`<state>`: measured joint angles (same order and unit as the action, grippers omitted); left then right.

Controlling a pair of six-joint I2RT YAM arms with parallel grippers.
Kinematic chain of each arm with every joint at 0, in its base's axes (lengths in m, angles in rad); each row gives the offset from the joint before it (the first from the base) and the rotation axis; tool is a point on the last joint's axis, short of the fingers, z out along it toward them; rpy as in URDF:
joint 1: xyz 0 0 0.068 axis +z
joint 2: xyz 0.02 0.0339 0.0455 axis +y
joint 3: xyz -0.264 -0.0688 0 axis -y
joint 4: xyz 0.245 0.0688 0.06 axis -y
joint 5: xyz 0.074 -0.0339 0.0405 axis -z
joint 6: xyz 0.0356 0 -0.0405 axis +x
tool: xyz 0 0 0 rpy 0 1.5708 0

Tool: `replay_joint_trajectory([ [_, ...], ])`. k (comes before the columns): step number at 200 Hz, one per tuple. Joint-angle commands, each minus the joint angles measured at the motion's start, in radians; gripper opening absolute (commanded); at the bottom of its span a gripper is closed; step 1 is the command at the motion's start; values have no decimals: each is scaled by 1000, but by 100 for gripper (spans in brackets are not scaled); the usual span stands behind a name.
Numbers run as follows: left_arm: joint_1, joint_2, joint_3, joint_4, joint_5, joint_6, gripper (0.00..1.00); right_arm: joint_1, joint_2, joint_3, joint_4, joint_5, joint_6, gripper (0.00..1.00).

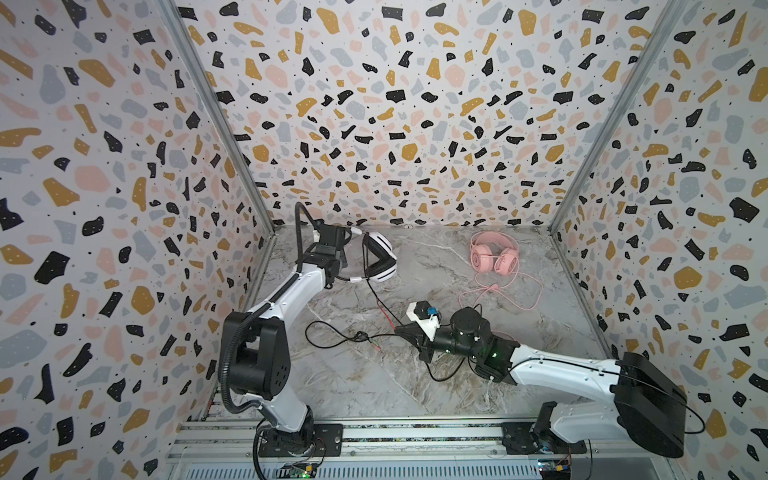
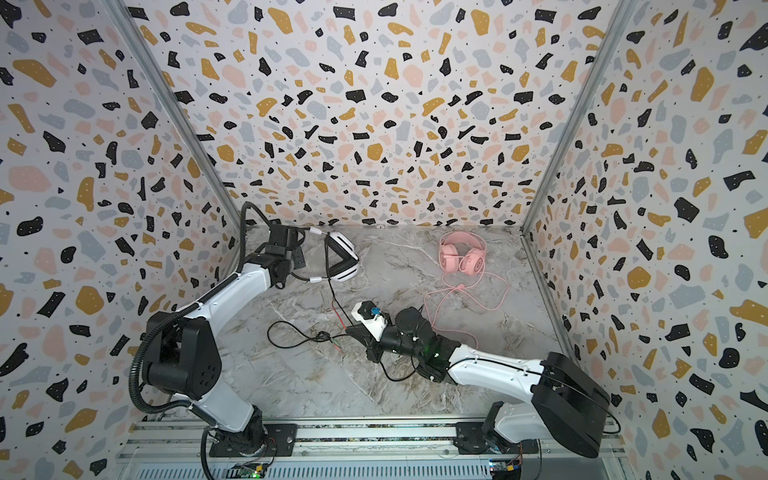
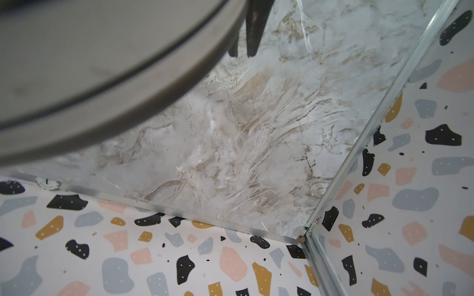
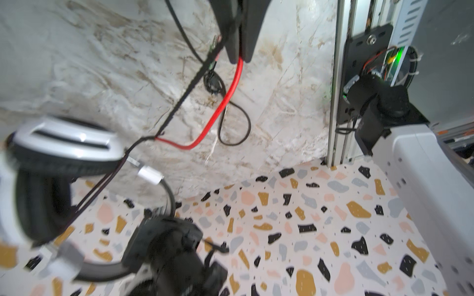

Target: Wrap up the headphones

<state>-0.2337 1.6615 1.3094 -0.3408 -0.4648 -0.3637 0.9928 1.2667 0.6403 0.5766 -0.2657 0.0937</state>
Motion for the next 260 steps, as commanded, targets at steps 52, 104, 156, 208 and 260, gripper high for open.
replay_joint_trajectory([
  [52,-114,22,146,-113,-45,302,0,-134,-241,-99,41,210,2,0],
  [104,-241,23,125,-127,143,428,0,-266,-309,-126,-5,256,7,0],
  [156,-266,-24,99,-103,288,460,0,-404,-324,-139,-8,227,61,0],
  [208,-269,-65,66,-52,494,471,0,-482,-166,-34,-41,77,66,0],
  [260,-268,-100,58,-51,512,471,0,-520,-4,117,-100,17,52,0],
])
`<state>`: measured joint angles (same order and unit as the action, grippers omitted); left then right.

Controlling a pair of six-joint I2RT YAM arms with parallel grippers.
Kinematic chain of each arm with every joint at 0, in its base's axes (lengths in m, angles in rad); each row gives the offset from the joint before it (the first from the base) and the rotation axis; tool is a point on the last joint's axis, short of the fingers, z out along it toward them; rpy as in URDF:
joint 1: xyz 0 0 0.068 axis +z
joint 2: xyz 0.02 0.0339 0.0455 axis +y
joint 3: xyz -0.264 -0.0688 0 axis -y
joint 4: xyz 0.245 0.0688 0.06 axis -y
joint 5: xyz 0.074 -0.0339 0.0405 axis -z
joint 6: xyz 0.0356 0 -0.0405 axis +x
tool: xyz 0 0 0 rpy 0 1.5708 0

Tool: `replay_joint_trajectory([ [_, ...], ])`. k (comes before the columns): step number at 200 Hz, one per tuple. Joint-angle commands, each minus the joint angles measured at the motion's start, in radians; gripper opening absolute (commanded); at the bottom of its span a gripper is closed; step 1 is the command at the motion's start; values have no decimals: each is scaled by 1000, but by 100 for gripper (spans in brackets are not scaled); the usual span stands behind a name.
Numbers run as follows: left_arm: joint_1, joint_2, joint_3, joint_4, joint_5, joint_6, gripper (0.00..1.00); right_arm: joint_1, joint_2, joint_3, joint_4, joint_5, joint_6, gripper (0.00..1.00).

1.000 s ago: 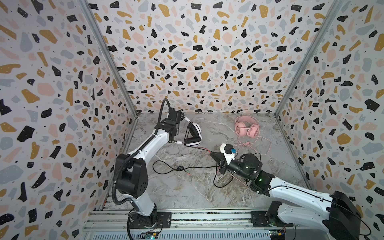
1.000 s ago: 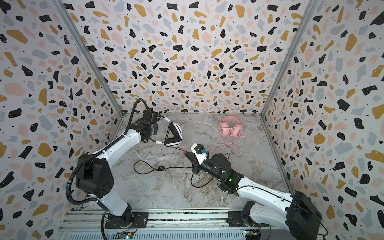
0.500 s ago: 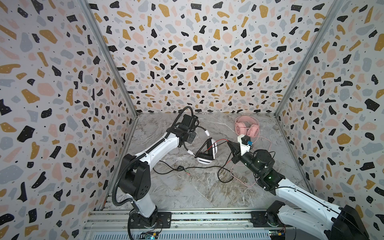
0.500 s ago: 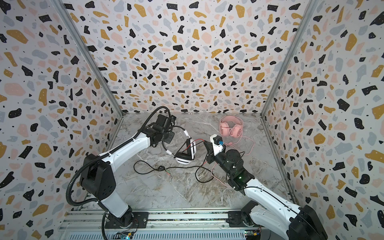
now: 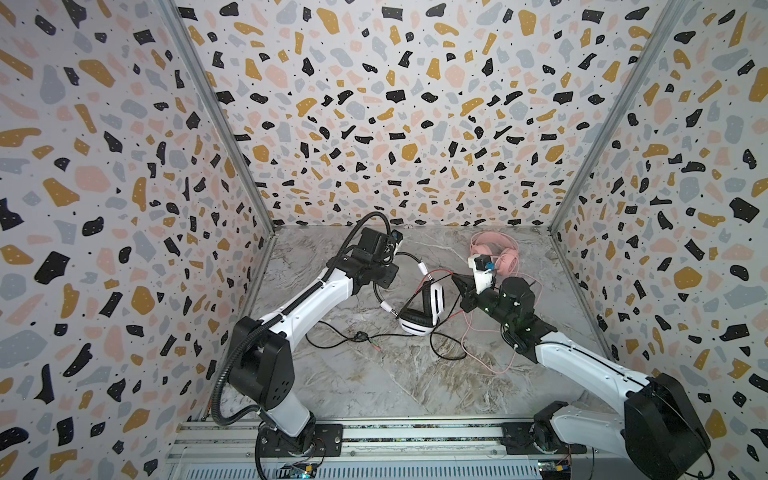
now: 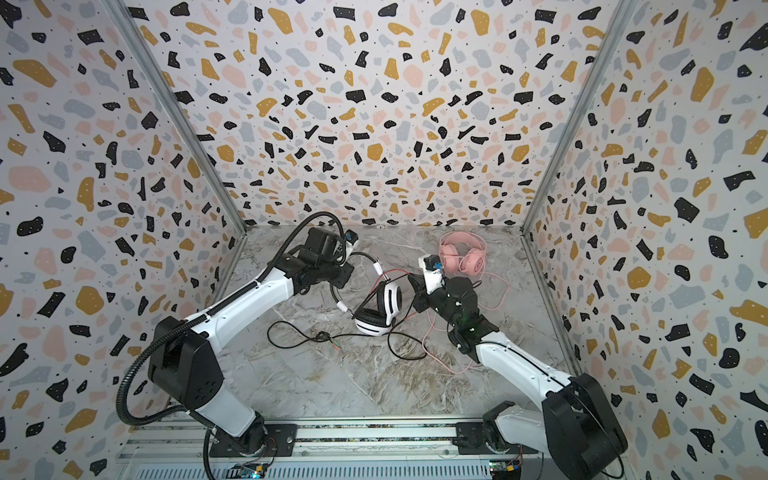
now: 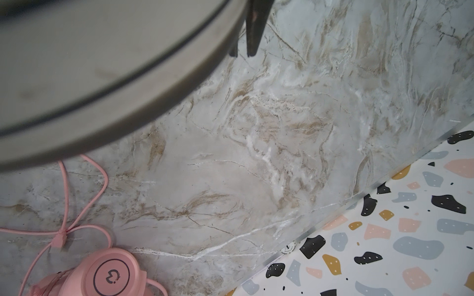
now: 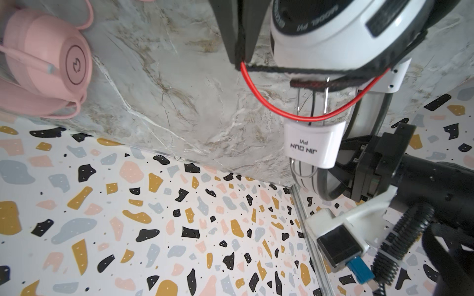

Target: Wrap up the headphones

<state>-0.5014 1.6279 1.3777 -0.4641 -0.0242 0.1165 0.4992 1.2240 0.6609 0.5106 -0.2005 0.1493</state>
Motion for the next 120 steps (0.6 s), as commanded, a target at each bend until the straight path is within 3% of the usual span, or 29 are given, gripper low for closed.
replay_joint_trajectory([
  [1,0,-67,-10,74,74,-9,0,-28,41,99,-35,-48,-4,0],
  [29,0,-87,-16,94,141,-25,0,-51,124,117,17,-19,44,0],
  [67,13,-114,-23,115,221,-41,0,-51,158,23,224,-79,161,0],
  [120,39,-161,-69,222,398,-99,0,-48,232,3,283,-204,179,0],
])
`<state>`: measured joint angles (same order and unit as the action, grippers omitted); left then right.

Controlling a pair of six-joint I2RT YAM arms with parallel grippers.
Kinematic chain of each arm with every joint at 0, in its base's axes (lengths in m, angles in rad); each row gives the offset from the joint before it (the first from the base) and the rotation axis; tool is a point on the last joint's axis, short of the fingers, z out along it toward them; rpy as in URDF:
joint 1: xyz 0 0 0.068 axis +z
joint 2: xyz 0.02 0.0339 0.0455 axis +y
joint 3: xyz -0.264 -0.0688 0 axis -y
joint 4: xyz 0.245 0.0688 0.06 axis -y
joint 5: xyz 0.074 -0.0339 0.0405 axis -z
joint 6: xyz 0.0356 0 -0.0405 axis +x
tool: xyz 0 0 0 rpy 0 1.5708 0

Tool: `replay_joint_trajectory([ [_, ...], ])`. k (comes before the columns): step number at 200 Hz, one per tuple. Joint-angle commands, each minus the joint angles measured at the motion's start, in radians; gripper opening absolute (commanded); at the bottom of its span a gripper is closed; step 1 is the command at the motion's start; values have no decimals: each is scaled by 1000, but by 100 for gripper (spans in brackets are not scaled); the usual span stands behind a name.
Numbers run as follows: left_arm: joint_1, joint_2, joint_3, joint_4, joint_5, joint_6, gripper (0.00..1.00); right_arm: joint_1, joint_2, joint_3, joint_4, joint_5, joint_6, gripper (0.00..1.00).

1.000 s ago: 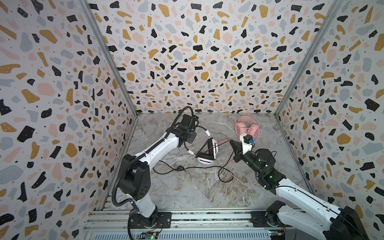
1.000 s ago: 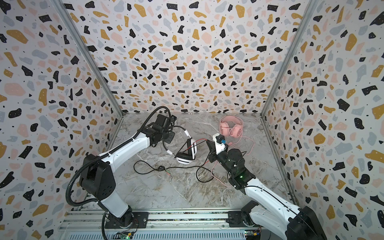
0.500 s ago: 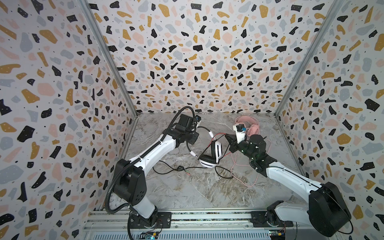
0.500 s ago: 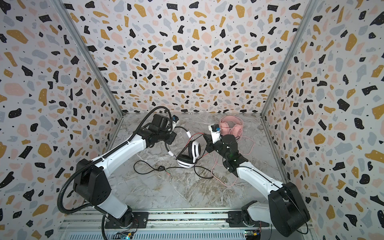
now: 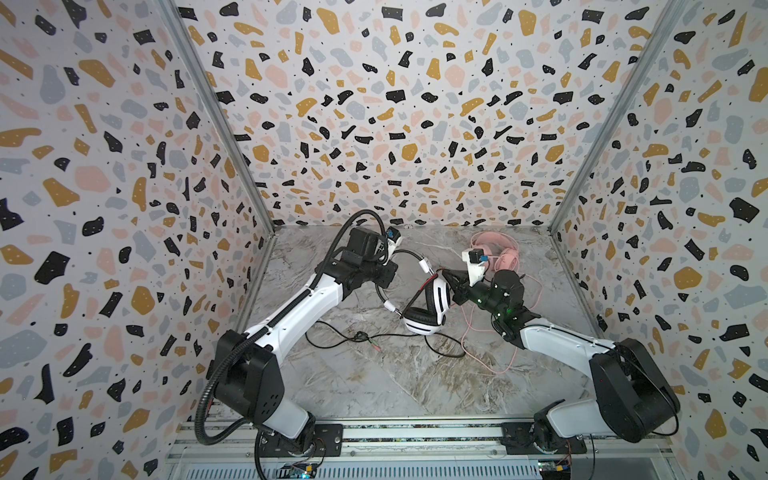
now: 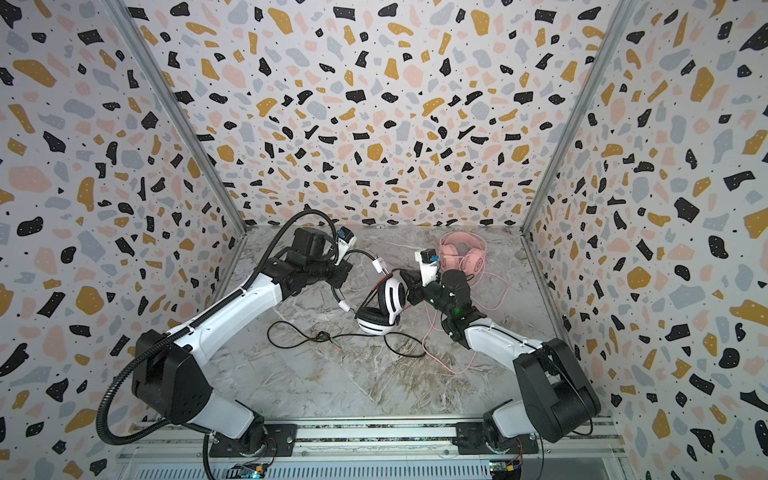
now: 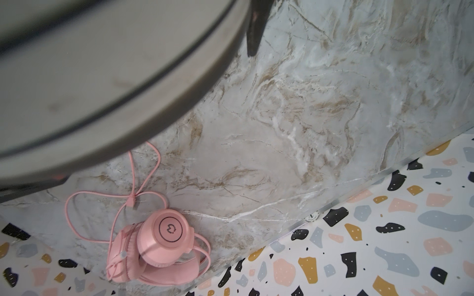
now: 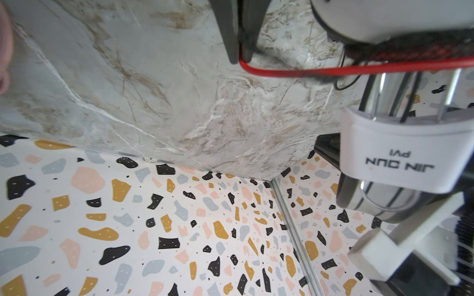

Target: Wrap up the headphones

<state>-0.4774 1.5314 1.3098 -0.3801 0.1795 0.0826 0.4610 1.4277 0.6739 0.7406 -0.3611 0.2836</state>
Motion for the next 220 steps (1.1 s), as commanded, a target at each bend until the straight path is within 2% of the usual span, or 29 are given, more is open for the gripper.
replay_joint_trajectory([
  [1,17,-65,-3,141,199,-67,0,-11,29,-11,59,-47,48,0],
  [21,54,-73,-25,208,281,-127,0,-7,74,-11,145,-126,92,0],
  [39,77,-81,-38,231,279,-148,0,-2,143,29,151,-221,117,2],
  [80,102,-108,-70,292,298,-180,0,40,276,102,163,-301,145,11],
  [115,119,-120,-77,306,273,-202,0,77,337,146,168,-325,156,23],
  [120,124,-120,-79,308,257,-211,4,79,341,147,173,-331,163,25],
  [127,131,-120,-81,312,243,-226,5,82,347,145,183,-331,169,28],
  [160,187,-125,-95,360,265,-288,5,92,385,148,212,-348,187,40],
  [180,216,-128,-99,360,222,-319,6,102,401,130,223,-351,190,42],
  [220,279,-152,-129,419,238,-370,7,124,454,146,227,-352,198,43],
])
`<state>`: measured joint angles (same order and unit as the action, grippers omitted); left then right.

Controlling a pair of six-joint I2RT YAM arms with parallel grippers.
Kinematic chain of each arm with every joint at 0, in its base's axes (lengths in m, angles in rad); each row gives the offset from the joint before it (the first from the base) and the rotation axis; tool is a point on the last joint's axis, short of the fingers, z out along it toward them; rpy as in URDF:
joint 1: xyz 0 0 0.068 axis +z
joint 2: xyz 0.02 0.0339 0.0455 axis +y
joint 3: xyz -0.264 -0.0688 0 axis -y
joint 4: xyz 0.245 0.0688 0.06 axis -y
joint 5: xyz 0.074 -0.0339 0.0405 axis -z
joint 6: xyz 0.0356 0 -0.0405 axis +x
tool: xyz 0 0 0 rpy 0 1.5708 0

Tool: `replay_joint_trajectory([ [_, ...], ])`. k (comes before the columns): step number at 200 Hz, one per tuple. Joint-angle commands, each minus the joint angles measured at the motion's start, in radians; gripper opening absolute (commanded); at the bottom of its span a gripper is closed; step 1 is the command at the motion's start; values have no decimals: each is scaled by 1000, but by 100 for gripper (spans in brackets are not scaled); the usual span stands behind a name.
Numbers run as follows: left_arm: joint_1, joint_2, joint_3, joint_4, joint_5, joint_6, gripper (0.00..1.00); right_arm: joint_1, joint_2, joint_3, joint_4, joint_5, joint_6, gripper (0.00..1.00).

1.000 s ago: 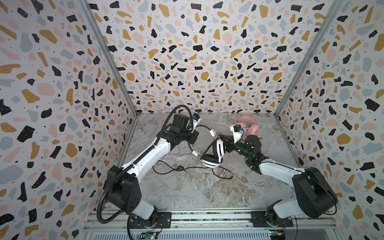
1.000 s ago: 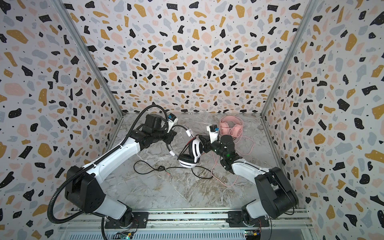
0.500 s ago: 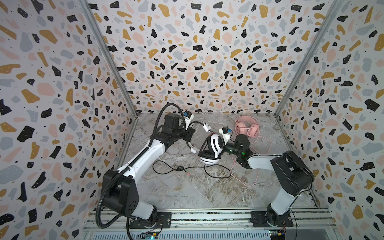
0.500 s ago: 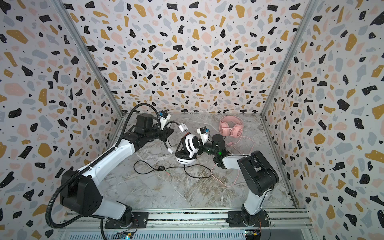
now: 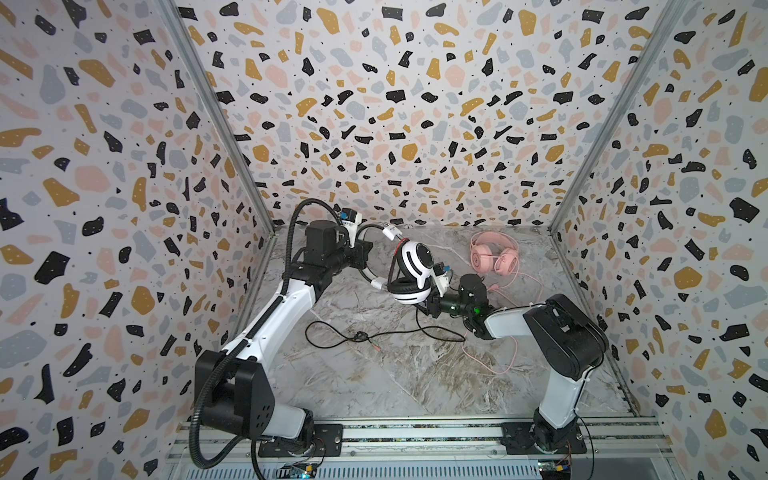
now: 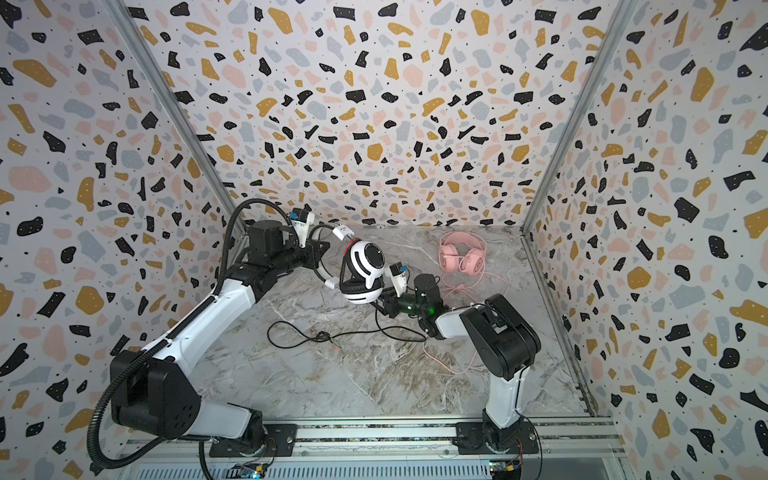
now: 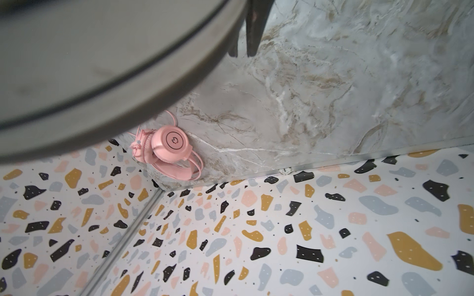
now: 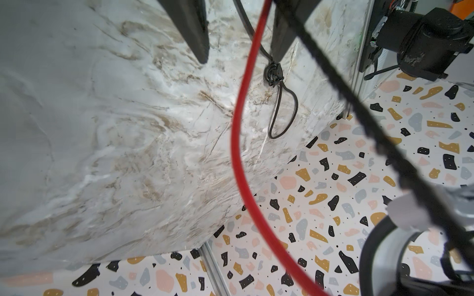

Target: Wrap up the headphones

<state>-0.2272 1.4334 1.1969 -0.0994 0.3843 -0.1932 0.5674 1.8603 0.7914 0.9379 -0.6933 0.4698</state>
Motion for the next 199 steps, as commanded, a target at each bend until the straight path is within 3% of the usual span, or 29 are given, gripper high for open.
replay_joint_trajectory([
  [1,29,-56,-18,140,34,-96,7,19,22,30,29,-20,12,44],
  [61,66,-80,-37,166,5,-133,8,78,94,111,-61,-1,-40,42],
  [103,137,-95,-67,221,-8,-219,8,95,77,103,-99,61,-82,11],
  [125,167,-90,-69,219,-37,-251,7,97,54,78,-83,70,-78,3],
  [199,242,-33,-95,244,-72,-397,5,100,55,94,-96,36,-70,1],
])
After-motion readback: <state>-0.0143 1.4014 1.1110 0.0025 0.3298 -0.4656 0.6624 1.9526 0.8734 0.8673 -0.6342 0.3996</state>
